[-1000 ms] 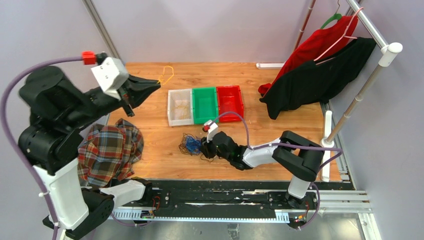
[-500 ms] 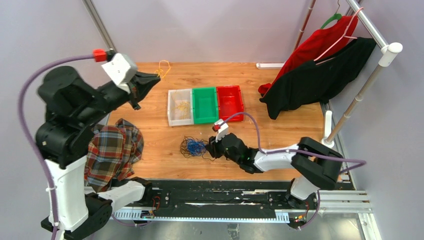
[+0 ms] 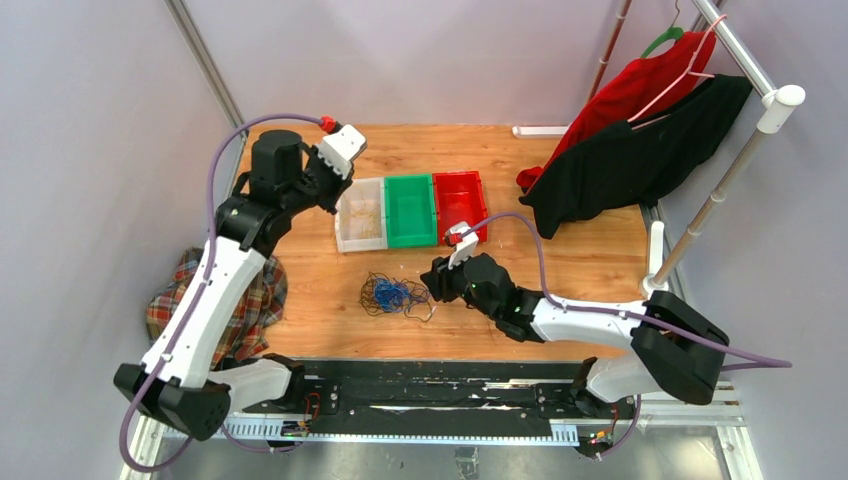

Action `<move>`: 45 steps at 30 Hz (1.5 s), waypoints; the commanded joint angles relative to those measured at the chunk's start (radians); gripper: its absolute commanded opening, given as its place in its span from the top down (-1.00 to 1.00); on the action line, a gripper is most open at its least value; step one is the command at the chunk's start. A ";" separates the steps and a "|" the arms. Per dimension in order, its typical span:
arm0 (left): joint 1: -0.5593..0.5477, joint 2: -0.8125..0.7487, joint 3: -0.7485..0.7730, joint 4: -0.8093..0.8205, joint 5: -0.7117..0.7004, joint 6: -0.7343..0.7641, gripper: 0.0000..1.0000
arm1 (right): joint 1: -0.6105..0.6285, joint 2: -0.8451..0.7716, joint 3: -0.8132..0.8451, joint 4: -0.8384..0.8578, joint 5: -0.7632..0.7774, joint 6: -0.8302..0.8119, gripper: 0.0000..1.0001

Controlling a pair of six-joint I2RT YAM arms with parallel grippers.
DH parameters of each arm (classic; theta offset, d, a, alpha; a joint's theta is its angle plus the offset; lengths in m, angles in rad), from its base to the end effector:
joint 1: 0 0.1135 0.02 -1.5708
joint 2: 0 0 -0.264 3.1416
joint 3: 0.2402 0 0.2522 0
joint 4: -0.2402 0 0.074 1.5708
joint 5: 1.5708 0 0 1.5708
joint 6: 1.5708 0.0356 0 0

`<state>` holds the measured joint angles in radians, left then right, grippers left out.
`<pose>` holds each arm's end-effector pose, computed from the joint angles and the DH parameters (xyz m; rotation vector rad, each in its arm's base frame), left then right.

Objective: Untangle the cables

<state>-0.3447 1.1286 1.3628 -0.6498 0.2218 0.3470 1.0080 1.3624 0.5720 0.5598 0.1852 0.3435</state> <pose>0.2146 -0.0854 0.4234 0.8052 1.8112 -0.2187 0.1584 0.2388 0.2150 -0.4785 1.8075 0.7891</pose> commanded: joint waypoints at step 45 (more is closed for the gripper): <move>0.042 0.303 -0.198 0.310 0.004 0.069 0.99 | -0.008 -0.077 0.010 -0.128 0.098 -0.018 0.28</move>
<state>-0.3035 1.4242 1.1706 -0.3523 0.1375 0.4866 1.0080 1.3052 0.5720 0.4442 0.2565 0.3325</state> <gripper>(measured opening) 0.010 0.358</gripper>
